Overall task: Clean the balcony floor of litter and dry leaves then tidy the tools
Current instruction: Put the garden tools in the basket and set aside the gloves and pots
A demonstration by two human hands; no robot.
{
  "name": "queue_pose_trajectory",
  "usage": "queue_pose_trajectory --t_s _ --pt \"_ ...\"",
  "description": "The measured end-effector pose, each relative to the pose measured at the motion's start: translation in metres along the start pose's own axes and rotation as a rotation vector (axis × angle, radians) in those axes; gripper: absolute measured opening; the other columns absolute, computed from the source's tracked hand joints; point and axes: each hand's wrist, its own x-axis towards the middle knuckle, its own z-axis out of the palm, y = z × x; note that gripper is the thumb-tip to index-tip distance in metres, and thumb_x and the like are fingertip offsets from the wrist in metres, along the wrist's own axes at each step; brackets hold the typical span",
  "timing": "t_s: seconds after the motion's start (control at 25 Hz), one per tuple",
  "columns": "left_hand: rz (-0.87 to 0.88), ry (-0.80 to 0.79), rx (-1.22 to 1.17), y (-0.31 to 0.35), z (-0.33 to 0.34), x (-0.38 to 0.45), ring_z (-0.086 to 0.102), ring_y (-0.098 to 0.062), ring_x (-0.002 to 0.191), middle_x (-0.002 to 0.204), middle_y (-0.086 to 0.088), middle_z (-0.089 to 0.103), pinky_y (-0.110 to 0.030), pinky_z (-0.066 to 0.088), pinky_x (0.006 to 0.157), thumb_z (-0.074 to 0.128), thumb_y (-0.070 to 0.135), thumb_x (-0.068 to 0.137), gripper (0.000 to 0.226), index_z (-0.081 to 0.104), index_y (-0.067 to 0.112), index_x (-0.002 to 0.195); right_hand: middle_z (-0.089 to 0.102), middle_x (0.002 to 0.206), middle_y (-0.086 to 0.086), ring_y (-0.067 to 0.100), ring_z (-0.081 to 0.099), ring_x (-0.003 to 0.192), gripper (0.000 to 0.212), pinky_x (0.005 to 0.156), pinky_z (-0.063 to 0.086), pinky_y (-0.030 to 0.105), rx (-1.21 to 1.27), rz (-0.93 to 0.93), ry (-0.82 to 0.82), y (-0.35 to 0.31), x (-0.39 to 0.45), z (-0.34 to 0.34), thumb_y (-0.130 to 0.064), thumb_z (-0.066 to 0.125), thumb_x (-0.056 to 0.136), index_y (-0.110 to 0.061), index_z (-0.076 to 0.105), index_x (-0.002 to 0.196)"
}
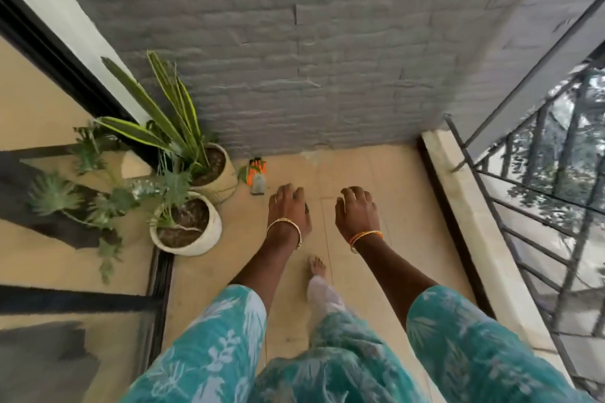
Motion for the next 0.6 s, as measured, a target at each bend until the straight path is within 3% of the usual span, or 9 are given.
queue_pose_trajectory --t_s 0.2,0.4,0.6 --pt "-0.051 -0.031 0.013 -0.032 -0.027 0.12 0.022 -0.03 0.14 0.151 -0.013 0.024 -0.038 0.018 0.113 0.049 0.024 0.091 0.056 0.031 0.011 0.143 0.055 0.12 0.017 0.035 0.048 0.109 0.03 0.086 0.043 0.042 -0.014 -0.034 -0.061 -0.035 0.127 0.012 -0.021 0.045 0.094 -0.005 0.056 0.116" --pt "-0.147 -0.063 0.033 -0.088 -0.038 0.218 0.032 -0.031 0.133 0.142 -0.014 0.037 -0.044 0.028 0.11 0.05 0.027 0.086 0.053 0.04 0.012 0.136 0.056 0.119 0.018 0.036 0.048 0.11 0.03 0.088 0.042 0.042 -0.001 -0.083 -0.098 -0.073 0.223 0.029 -0.019 0.045 0.093 -0.003 0.056 0.117" --pt "-0.287 -0.092 -0.058 -0.157 -0.031 0.285 0.037 -0.029 0.13 0.14 -0.013 0.041 -0.038 0.03 0.106 0.045 0.024 0.091 0.048 0.042 0.012 0.137 0.056 0.12 0.017 0.035 0.049 0.111 0.032 0.089 0.043 0.042 -0.006 -0.085 -0.171 -0.107 0.291 0.08 -0.02 0.044 0.094 -0.005 0.053 0.121"
